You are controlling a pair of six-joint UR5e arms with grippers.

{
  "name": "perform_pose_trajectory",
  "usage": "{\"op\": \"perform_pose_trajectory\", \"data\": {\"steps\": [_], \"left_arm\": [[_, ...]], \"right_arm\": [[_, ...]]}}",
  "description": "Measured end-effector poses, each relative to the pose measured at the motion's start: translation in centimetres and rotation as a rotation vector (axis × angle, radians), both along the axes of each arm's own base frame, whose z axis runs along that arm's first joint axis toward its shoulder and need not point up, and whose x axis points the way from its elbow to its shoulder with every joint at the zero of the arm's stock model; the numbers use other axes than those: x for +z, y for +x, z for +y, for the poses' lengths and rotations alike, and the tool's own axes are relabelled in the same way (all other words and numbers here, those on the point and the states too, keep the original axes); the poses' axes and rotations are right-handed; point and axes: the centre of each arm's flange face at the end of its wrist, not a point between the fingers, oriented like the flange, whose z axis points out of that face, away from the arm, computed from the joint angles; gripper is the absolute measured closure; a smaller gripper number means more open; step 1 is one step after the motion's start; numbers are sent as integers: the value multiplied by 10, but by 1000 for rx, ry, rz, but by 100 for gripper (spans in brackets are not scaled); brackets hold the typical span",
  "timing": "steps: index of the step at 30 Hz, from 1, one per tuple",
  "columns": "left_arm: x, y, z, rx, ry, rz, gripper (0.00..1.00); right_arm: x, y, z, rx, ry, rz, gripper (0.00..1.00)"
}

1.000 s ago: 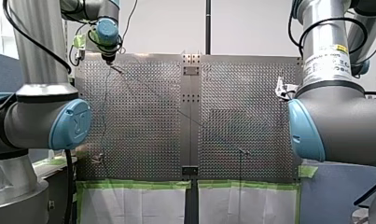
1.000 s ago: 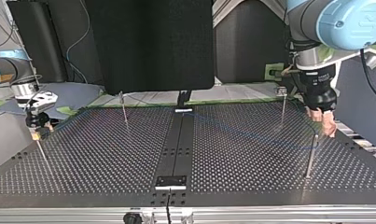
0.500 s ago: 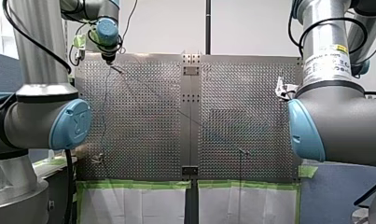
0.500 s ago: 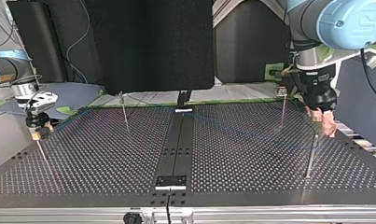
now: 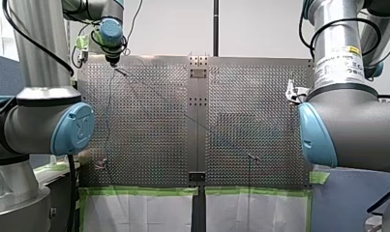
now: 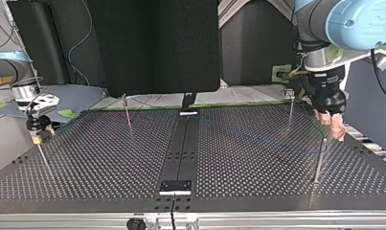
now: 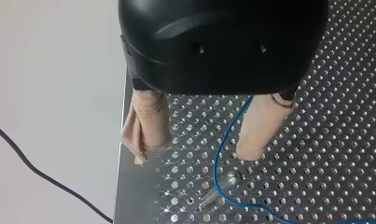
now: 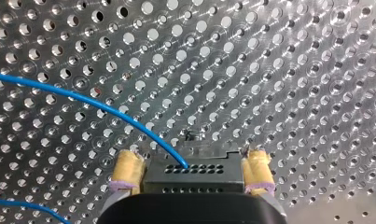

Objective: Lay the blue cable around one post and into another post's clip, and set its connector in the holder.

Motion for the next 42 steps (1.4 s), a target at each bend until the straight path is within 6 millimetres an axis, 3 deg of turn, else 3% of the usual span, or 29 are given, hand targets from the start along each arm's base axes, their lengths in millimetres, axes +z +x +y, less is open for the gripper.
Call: {"op": "perform_pose_trajectory", "data": {"steps": [25,42], "left_arm": [[-1,-1,-1,-8,-1,2,0],[-51,-19,-42,-230,16,7,0]], "right_arm": [[0,0,0,0,0,0,13],[0,0,0,0,0,0,13]]}}
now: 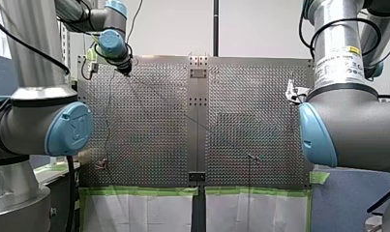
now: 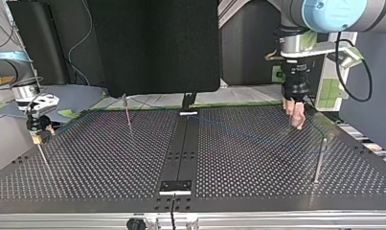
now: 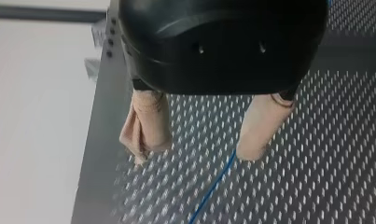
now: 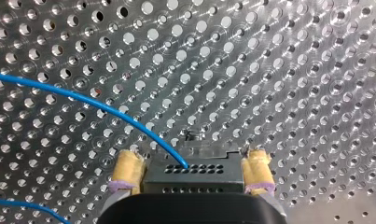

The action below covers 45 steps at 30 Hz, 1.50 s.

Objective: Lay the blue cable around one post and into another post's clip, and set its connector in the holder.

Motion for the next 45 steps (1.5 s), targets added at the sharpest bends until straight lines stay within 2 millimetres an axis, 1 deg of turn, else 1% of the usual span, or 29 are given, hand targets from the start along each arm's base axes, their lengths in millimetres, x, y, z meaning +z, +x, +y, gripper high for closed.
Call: {"op": "perform_pose_trajectory", "data": {"steps": [3,6,11,16,24,34,45], "left_arm": [[-12,-3,-10,-45,-24,5,0],[-29,-4,-22,-93,-50,22,0],[-63,-8,-43,-166,-91,67,0],[-98,-15,-57,-177,-125,112,0],[-145,-30,-72,-167,-150,171,0],[-211,-63,-88,-163,-78,253,0],[-270,-106,-94,-164,13,327,0]], "right_arm": [[0,0,0,0,0,0,13],[0,0,0,0,0,0,13],[0,0,0,0,0,0,13],[0,0,0,0,0,0,13],[0,0,0,0,0,0,13],[0,0,0,0,0,0,13],[0,0,0,0,0,0,13]]}}
